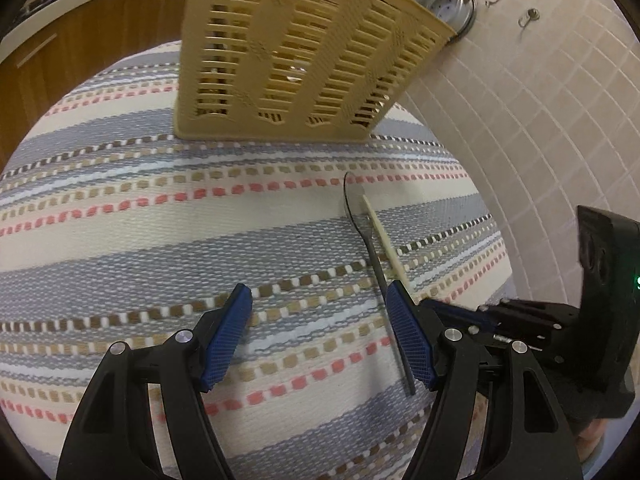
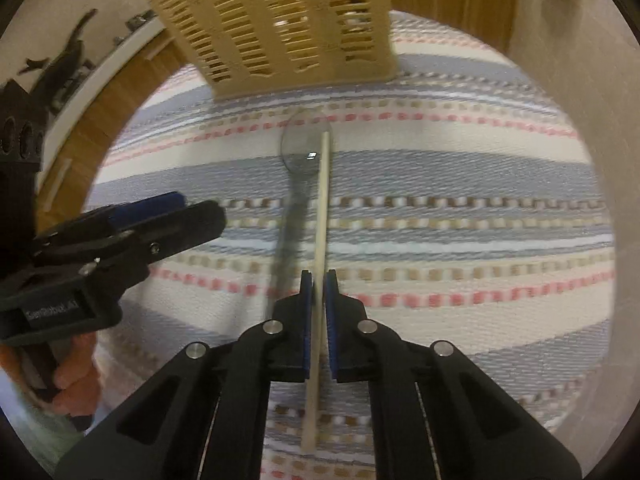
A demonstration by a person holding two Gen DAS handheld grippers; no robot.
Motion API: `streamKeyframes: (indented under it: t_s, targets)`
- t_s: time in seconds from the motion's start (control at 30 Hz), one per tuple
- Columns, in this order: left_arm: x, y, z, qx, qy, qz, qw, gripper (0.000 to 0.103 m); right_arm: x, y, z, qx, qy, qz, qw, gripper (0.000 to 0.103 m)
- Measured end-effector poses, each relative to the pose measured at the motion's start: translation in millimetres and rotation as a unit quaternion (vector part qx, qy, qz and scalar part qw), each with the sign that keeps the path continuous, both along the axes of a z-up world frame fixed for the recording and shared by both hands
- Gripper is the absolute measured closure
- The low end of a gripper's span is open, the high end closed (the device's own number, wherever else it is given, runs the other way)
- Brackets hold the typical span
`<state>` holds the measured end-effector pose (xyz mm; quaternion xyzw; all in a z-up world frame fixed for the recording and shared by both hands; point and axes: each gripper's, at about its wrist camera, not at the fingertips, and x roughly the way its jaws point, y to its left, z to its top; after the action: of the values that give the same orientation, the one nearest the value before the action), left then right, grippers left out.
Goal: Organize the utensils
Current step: 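Close the right tool on the last chopstick while the left tool lowers toward the clear spoon, then close the left tool on the clear plastic spoon handle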
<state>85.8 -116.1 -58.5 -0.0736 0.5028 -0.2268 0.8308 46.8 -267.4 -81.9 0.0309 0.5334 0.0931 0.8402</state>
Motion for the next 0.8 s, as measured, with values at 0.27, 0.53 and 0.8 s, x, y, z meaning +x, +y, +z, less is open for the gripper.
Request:
streamKeyframes:
  t_s: [0.27, 0.53, 0.8]
  targets:
    - [1, -36, -4, 0.016, -0.007, -0.021, 0.9996, 0.036, -6, -49, -5, 0.059, 0.011, -0.041, 0.997, 0.099]
    - [2, -62, -7, 0.021, -0.012, -0.038, 0.999, 0.04, -25, -73, -4, 0.047, -0.01, -0.084, 0.995, 0.099]
    - [-9, -104, -18, 0.166, -0.095, -0.023, 0.9813, 0.081, -29, -107, -8, 0.116, 0.003, -0.121, 0.986, 0.099]
